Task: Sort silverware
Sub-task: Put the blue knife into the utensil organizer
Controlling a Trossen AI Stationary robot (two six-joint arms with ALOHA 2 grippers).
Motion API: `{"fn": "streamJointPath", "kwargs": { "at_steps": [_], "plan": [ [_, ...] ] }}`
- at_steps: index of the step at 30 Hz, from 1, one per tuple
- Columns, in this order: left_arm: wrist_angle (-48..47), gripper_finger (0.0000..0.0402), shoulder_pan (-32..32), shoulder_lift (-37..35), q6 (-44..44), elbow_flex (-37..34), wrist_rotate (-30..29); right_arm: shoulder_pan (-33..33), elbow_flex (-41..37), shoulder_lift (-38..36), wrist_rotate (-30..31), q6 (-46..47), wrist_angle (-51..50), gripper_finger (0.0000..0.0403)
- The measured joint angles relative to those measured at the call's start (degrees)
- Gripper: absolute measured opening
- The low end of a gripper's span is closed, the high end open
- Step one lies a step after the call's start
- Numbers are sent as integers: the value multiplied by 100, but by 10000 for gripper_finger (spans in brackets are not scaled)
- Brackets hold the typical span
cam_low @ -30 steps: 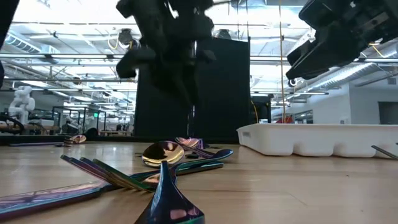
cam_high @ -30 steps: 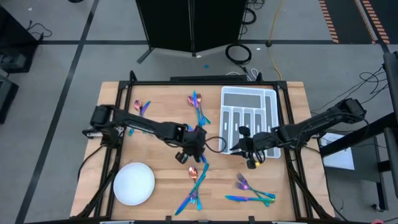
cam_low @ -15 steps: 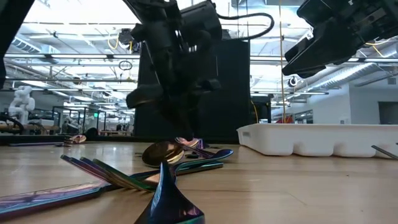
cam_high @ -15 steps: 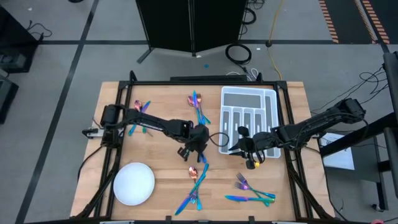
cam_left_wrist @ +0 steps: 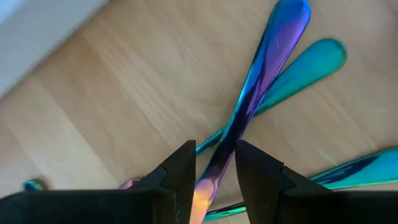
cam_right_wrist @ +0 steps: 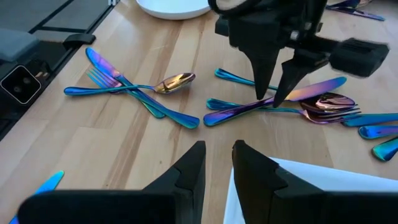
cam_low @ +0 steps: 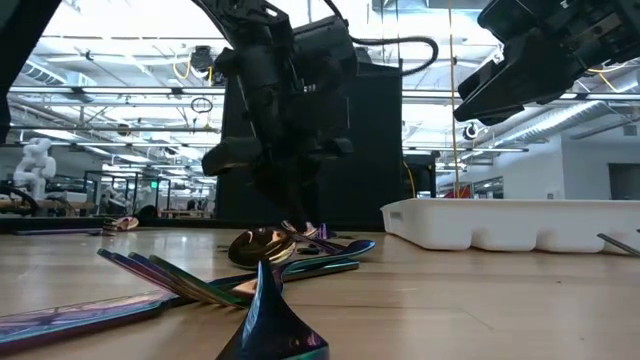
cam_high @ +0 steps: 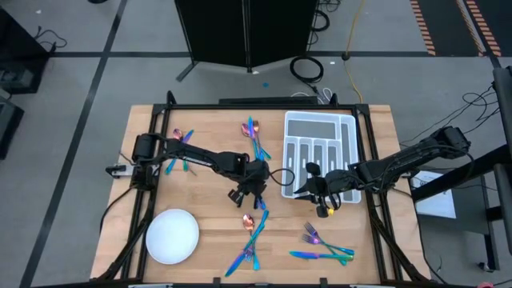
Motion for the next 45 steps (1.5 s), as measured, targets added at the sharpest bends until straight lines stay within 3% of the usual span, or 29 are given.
{"fn": "streamJointPath", "kwargs": {
  "at_steps": [26, 38, 45],
  "plan": [
    [-233, 113, 79, 94, -51, -3, -4, -1, -2, 0, 2, -73, 2, 68],
    [-225, 49, 74, 94, -49, -3, -2, -1, -2, 0, 2, -73, 0, 68],
    [-212, 40, 74, 92, -46, 22, -38, -1, -2, 0, 2, -73, 2, 68]
  ]
}}
